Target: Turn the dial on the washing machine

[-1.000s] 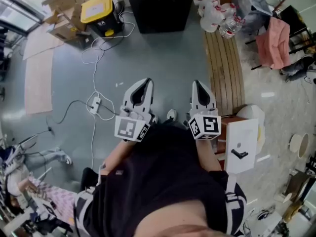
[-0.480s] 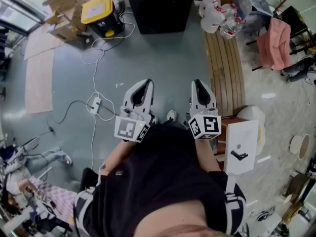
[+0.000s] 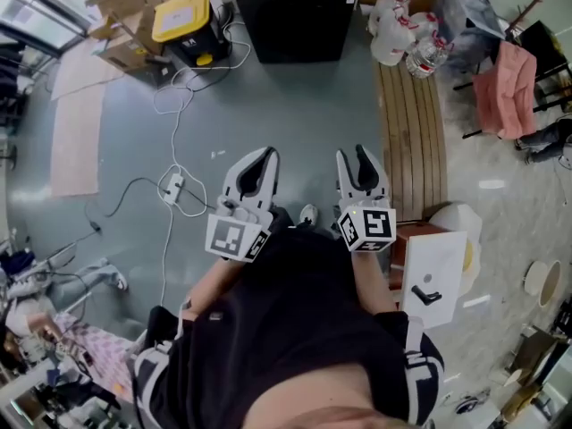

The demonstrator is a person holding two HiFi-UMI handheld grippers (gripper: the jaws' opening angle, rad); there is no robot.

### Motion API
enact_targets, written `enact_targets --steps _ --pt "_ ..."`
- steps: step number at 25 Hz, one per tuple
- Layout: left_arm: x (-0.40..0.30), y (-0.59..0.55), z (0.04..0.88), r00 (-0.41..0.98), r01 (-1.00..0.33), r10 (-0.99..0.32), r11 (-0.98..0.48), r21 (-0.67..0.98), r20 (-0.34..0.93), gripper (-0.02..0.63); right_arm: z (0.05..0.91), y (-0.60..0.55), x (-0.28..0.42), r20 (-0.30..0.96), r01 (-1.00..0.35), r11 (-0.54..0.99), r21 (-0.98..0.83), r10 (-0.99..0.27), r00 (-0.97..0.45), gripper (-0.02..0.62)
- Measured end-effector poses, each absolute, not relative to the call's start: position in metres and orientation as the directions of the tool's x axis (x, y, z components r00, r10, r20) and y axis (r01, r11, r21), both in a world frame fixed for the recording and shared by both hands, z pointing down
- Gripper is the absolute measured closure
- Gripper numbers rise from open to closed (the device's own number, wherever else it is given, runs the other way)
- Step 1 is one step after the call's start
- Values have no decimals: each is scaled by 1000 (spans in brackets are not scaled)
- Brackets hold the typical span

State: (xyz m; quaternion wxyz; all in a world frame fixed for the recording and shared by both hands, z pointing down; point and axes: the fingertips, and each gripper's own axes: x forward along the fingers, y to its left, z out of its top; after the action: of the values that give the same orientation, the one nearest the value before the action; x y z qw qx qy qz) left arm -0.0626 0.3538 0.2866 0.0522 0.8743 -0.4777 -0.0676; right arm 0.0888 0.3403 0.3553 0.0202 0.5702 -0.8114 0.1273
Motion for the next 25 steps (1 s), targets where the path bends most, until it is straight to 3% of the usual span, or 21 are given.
enact_targets --steps 11,25 --pt "-39 271 310 522 -837 -852 -521 165 -40 580 382 238 111 196 -924 331 -191 -910 -366 422" --pt "-54 -19 303 562 -798 -823 -566 205 -85 580 376 -53 92 208 -939 316 -134 -918 -339 412"
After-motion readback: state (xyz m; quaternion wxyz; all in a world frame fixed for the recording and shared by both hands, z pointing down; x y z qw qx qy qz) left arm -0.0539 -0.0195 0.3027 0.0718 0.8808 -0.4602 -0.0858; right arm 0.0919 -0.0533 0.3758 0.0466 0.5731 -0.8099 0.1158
